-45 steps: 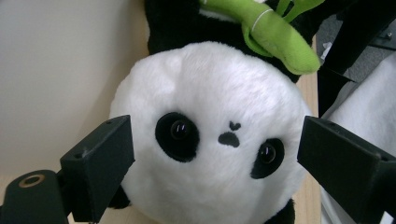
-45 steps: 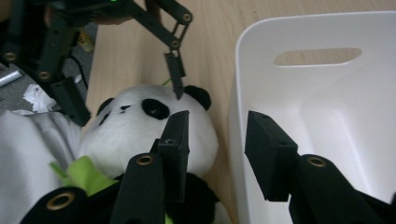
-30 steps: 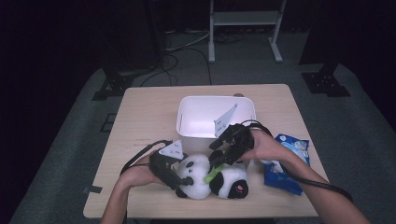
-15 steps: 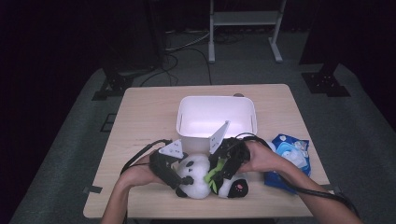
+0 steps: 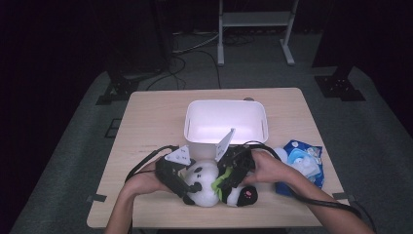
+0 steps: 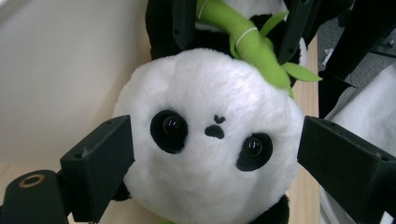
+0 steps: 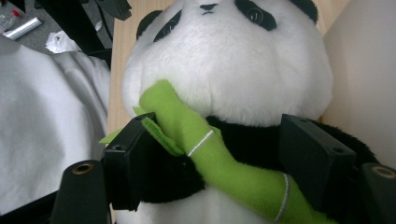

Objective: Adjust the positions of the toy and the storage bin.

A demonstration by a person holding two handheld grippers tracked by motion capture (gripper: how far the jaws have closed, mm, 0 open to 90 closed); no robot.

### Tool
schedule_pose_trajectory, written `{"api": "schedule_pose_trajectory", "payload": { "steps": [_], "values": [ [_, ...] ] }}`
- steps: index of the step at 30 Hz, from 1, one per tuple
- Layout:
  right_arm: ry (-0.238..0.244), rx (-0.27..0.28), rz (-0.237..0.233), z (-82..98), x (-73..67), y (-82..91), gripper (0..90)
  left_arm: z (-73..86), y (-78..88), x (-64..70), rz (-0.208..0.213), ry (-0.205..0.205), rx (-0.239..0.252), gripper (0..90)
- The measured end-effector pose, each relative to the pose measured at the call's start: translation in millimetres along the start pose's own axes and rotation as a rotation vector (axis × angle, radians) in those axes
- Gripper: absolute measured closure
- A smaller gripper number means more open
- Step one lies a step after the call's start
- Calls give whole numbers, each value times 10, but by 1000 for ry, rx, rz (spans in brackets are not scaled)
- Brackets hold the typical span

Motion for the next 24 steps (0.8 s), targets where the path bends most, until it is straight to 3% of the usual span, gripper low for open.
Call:
{"api": "schedule_pose_trajectory", "payload": {
  "steps": [13,24],
  "values": [
    [7,-87,31,5,14,-185,334,-8,21,-6,-5,3,10,96],
    [9,-98,51,14,18,-261,454,7,24,-28,-6,12,12,95]
  ]
}}
Point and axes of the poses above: each handheld gripper's, and its own axes: y roughly backward along the jaws, z roughly out of its underside, x roughly to its right, the point moved 6 cm from there along -y, roughly forward along the jaws, and after that the axes turned 13 degrees about y, right-handed, at the moved point
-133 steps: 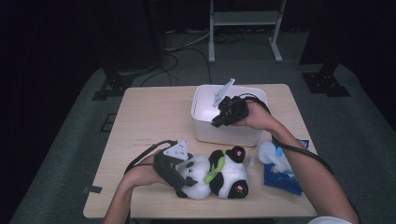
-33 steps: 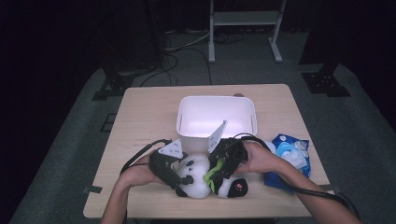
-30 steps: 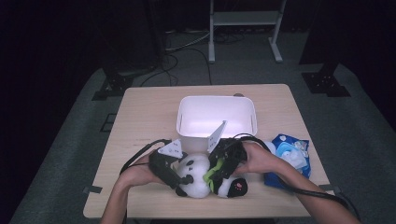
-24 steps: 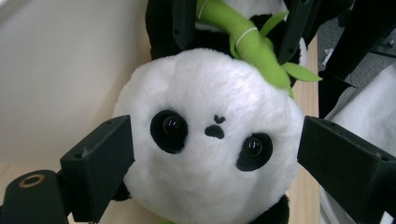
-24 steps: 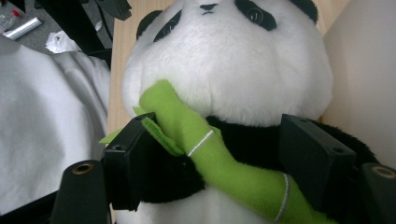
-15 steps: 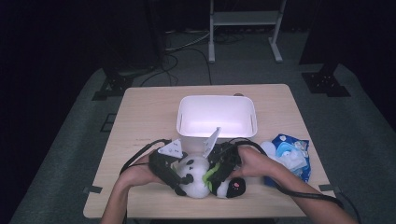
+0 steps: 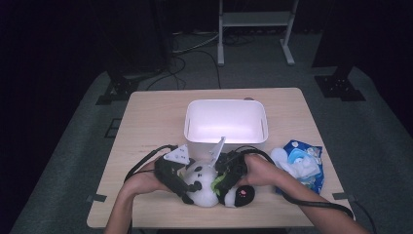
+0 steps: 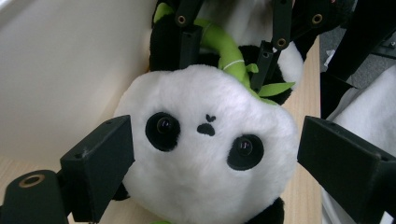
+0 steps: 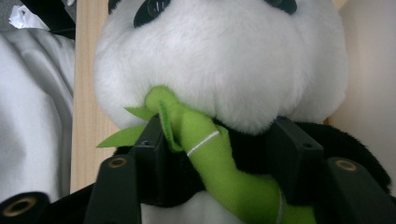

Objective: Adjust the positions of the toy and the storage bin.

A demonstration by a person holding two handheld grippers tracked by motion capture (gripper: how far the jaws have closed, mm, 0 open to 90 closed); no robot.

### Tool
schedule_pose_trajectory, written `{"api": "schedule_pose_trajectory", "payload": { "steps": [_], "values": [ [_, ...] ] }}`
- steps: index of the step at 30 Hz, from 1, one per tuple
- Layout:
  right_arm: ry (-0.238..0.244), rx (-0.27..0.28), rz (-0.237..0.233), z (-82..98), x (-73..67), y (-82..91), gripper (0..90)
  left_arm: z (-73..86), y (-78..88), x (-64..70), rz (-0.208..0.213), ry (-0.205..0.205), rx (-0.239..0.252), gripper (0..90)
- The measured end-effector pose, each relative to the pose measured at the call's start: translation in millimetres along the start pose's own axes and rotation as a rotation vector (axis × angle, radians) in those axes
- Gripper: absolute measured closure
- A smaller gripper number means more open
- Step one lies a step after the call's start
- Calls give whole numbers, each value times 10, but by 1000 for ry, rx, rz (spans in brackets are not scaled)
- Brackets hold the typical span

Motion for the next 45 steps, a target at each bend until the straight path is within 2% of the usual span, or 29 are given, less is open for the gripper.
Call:
{"api": "schedule_pose_trajectory", "payload": {
  "steps": [6,12,18,20,24,26,30,34,45],
  "values": [
    [10,43,23,8,-2,19,521,16,19,-31,-6,11,5,95],
    [14,47,28,-2,-26,70,575,41,23,-59,-6,27,10,95],
    [22,143,31,29,-30,180,693,87,24,-121,-11,46,7,95],
    [4,156,26,32,-27,211,698,91,39,-126,-14,49,13,95],
    [-2,181,32,12,-43,267,710,98,86,-145,-18,54,28,95],
    [-6,183,21,9,-54,289,713,105,113,-161,-24,56,29,95],
    [5,181,36,-11,-76,325,719,124,158,-185,-28,57,35,95],
    [-5,186,26,-11,-79,360,723,144,194,-221,-37,67,40,95],
    [7,190,23,-49,-110,486,731,166,277,-261,-46,76,58,95]
  ]
}}
Point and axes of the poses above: each handheld gripper's, and its own axes: y roughly backward along the jaws, z roughly out of its underside, x roughly to its right, the point moved 6 cm from there along -y, roughly forward along the jaws, and after that the axes turned 13 degrees about y, right-handed, at the moved point
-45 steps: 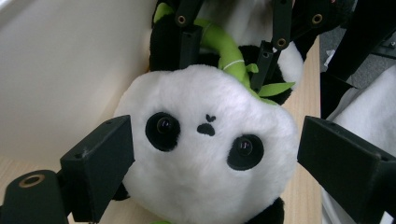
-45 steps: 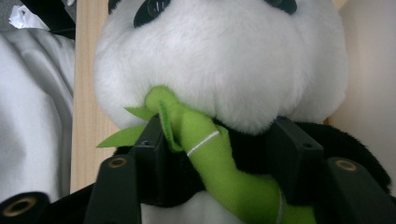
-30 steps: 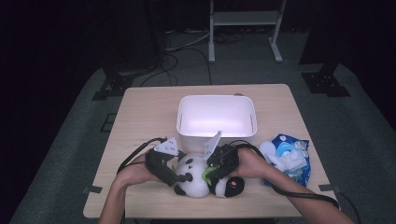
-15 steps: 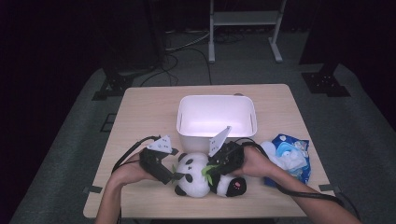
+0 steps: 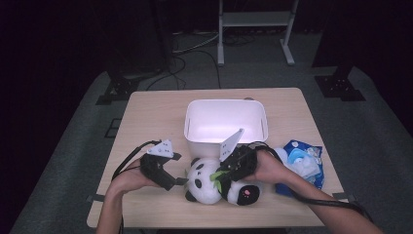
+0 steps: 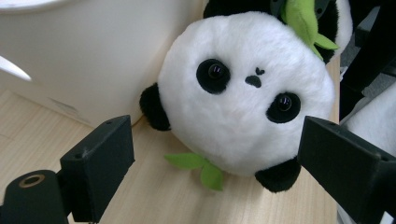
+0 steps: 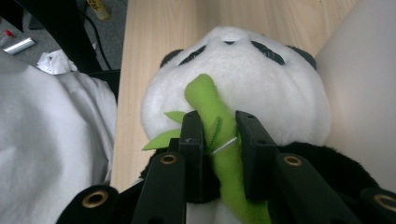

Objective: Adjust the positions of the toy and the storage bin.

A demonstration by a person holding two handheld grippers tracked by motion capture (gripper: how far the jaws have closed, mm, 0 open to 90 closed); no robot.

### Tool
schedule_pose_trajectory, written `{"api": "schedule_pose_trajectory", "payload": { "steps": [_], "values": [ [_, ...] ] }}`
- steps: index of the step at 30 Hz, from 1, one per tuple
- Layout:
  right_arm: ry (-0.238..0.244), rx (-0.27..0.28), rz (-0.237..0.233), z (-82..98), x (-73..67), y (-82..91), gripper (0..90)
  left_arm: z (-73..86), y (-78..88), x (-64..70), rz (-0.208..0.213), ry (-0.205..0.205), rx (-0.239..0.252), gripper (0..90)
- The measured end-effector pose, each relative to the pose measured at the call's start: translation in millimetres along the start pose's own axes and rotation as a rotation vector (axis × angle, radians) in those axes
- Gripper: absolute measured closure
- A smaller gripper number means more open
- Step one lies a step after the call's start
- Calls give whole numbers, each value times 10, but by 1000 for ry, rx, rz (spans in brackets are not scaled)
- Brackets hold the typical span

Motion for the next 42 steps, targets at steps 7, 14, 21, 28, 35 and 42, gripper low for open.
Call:
{"api": "schedule_pose_trajectory", "payload": {
  "steps": [7,14,21,28,35,42],
  "values": [
    [7,19,2,-67,-22,123,731,11,41,-27,-4,10,13,95],
    [20,30,1,-163,-56,258,732,31,105,-58,-9,20,25,95],
    [38,33,6,-255,-104,371,734,49,150,-89,-15,29,32,95],
    [57,36,7,-387,-153,501,734,65,214,-117,-22,38,46,95],
    [76,63,20,-529,-181,688,735,82,258,-131,-22,43,54,95],
    [90,88,31,-628,-174,826,734,111,308,-161,-28,57,62,95]
  ]
}}
Point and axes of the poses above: each handheld gripper's, and its own axes: y roughly backward along the jaws, z roughly out of its underside, x roughly to its right, the point moved 6 cm from there along -y, roughly forward along the jaws, and after that the axes turned 13 degrees about y, right-handed, at the moved point
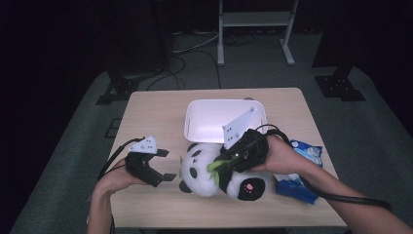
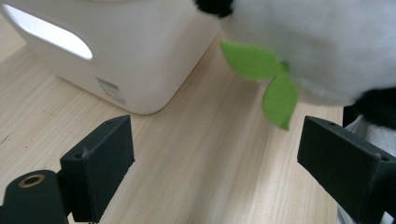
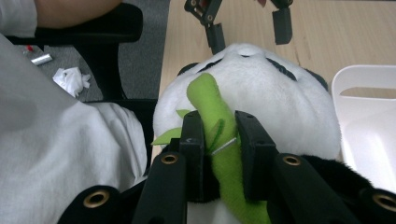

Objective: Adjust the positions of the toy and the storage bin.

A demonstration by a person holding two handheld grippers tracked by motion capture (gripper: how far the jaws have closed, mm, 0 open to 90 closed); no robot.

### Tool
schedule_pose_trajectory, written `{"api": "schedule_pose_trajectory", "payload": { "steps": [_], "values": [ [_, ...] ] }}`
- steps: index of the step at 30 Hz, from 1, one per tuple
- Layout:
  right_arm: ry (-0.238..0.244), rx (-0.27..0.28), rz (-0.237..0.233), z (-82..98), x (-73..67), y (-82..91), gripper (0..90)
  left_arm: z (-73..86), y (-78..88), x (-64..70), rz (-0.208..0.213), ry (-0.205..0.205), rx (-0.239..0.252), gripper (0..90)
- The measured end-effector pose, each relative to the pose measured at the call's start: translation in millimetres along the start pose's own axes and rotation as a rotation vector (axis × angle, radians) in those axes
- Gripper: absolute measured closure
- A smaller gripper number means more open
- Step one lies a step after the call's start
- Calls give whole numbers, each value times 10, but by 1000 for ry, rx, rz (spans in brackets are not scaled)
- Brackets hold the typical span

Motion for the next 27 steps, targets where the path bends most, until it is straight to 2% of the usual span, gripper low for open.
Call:
{"api": "schedule_pose_trajectory", "payload": {
  "steps": [7,17,27],
  "values": [
    [14,9,24,-103,42,155,734,26,7,-35,-2,10,2,95],
    [28,34,26,-212,138,297,734,41,37,-53,-2,18,8,95],
    [23,53,38,-299,294,482,734,60,55,-76,-3,29,12,95]
  ]
}}
Point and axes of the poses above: each handheld gripper's, and its own axes: y roughly backward along the jaws, z roughly out of its underside, x roughly to its right, the point moved 6 cm from there along -y, roughly forward along the jaws, and after that the axes turned 13 degrees about y, right-handed, at the moved point
